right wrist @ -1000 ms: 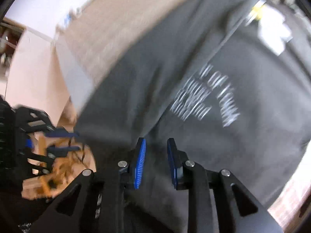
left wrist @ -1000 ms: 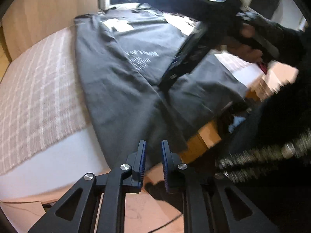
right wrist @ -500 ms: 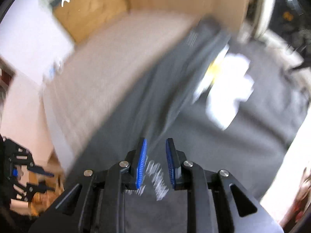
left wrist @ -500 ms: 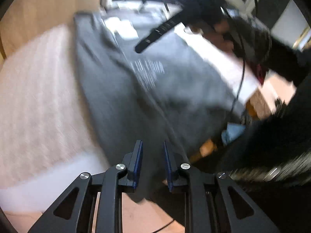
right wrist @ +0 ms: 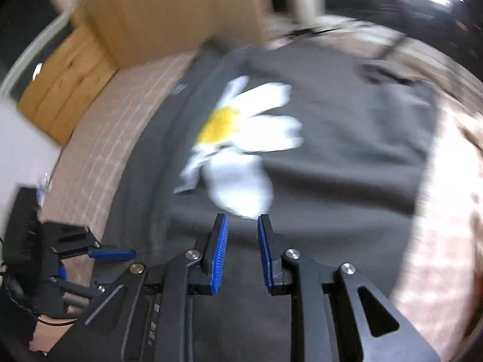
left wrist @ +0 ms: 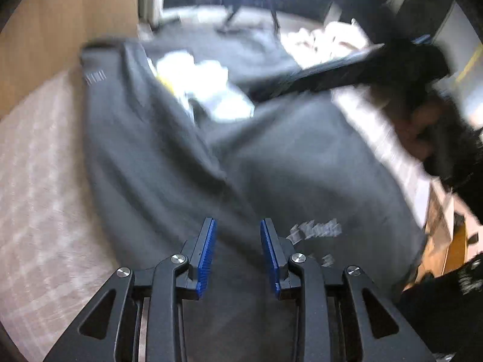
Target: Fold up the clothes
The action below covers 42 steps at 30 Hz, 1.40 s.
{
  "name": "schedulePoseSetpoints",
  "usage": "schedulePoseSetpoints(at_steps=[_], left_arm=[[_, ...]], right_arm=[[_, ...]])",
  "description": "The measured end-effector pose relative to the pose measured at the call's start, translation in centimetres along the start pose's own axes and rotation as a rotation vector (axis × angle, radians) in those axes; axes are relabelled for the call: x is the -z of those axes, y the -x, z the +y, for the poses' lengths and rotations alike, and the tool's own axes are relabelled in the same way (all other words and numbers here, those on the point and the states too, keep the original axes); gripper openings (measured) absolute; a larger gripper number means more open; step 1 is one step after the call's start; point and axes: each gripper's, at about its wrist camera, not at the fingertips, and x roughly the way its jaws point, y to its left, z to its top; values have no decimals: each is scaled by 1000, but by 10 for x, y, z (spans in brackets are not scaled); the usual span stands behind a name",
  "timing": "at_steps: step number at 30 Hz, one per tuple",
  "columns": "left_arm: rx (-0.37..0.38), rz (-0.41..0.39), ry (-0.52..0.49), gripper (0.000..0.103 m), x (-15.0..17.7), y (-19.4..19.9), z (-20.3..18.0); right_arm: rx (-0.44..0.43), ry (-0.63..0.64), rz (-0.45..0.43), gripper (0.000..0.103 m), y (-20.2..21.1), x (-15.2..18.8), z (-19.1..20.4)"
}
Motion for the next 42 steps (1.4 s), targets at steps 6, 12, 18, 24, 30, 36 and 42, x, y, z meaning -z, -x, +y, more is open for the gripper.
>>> schedulePoseSetpoints(at_steps=[6, 12, 18, 24, 30, 36, 42], left_arm=[[4, -34, -34, 29, -12, 20, -19], [-45, -129, -46, 34, -68, 16, -73], [-82, -184, -28, 34, -168, -43, -136], [-178, -166, -61, 35, -268, -116, -160], [-252, -49, -62, 35, -314, -176, -135], [-146, -70, -11, 2, -314, -172, -104], [-1, -214, 157, 2, -307, -128, -65]], right_arm=[[180, -55, -107, 27, 63, -10, -107], [194, 22, -119, 32, 49, -58, -177], [150, 83, -78, 34, 13, -97, -207], [78, 38, -95, 34, 9, -114, -239], [29, -4, -111, 38, 7, -116, -258], [47, 2, -99, 43, -5, -119, -258], [35, 36, -70, 44, -32, -136, -248]])
